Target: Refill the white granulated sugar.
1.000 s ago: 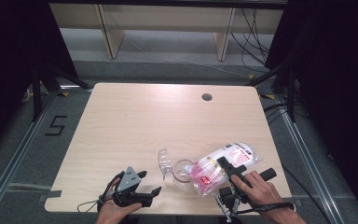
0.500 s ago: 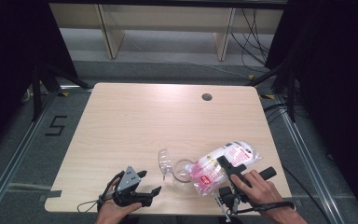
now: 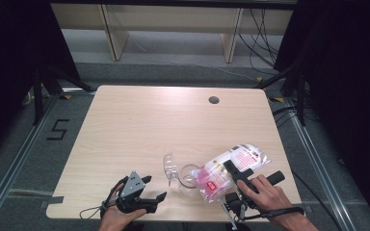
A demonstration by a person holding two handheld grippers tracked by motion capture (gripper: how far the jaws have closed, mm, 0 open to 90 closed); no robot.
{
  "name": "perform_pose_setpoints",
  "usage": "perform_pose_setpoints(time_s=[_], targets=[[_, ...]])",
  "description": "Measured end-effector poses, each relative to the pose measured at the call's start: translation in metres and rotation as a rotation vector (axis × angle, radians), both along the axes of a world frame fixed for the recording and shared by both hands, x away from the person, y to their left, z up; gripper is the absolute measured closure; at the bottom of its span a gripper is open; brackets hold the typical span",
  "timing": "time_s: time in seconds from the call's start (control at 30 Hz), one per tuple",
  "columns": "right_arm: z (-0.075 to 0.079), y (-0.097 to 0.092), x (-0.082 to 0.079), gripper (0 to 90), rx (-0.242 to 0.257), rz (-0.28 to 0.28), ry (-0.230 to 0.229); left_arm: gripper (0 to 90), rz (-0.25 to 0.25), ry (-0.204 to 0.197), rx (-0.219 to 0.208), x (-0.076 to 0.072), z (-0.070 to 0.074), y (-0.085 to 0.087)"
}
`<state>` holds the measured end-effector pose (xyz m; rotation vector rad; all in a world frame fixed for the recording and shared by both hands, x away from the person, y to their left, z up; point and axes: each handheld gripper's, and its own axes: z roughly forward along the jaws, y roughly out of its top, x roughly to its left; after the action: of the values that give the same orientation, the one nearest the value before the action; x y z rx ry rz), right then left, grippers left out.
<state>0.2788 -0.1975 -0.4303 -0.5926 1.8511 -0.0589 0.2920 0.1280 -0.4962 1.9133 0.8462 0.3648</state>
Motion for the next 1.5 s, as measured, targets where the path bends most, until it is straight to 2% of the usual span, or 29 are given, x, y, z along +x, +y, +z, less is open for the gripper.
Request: perform_pose_setpoints(time_s=[0.07, 0.1, 0.23, 0.8, 0.87, 0.9, 1.03, 1.13, 1.17, 1.23, 1.3, 1.37, 1.5], targets=[[0.0004, 0.0004, -0.0004, 62.1, -0.004, -0.002, -0.001, 22.0, 0.002, 0.003, -0.003, -0.0007, -0.0003, -0.0001], [0.0025, 0.0005, -0.0004, 62.1, -0.035, -0.004, -0.005, 22.0, -0.004, 0.001, 0.003, -0.0003, 0.0001, 0.0004], [0.003, 0.0021, -0.001, 62.4, -0.058, 0.007, -0.018, 22.0, 0.0, 0.002, -0.002, -0.0005, -0.0005, -0.0003], [0.0039, 0.0024, -0.0002, 63.9, -0.066, 0.006, -0.015, 22.0, -0.003, 0.001, 0.007, -0.0003, 0.0001, 0.0004], [0.0029, 0.0016, -0.001, 64.0, -0.064, -0.012, -0.01, 22.0, -0.002, -0.002, 0.002, 0.0002, 0.0001, -0.0002], [0.004, 0.002, -0.0006, 64.0, -0.083, -0.002, -0.024, 22.0, 0.0, 0.001, -0.001, -0.0002, -0.0003, -0.0002], [0.005, 0.0023, -0.001, 64.2, -0.087, -0.002, -0.024, 22.0, -0.004, -0.004, 0.008, 0.0003, 0.0003, 0.0001], [0.0059, 0.0036, -0.0007, 64.4, -0.098, 0.013, -0.028, 22.0, 0.0, 0.003, -0.004, -0.0005, -0.0005, -0.0005], [0.0058, 0.0037, -0.0009, 64.5, -0.094, 0.013, -0.031, 22.0, -0.007, -0.005, 0.01, 0.0002, 0.0004, 0.0005], [0.0051, 0.0036, -0.001, 64.5, -0.081, 0.011, -0.028, 22.0, -0.004, -0.004, 0.007, 0.0003, 0.0003, 0.0001], [0.0059, 0.0039, -0.001, 64.6, -0.095, 0.007, -0.028, 22.1, 0.001, 0.007, -0.008, -0.0008, -0.0007, -0.0007], [0.0063, 0.0041, -0.0015, 64.7, -0.095, 0.013, -0.032, 22.1, -0.004, -0.004, 0.006, 0.0004, 0.0003, 0.0], [0.0049, 0.0026, -0.0028, 64.8, -0.087, -0.001, -0.029, 22.1, -0.001, 0.007, 0.0, -0.0005, -0.0005, -0.0004]])
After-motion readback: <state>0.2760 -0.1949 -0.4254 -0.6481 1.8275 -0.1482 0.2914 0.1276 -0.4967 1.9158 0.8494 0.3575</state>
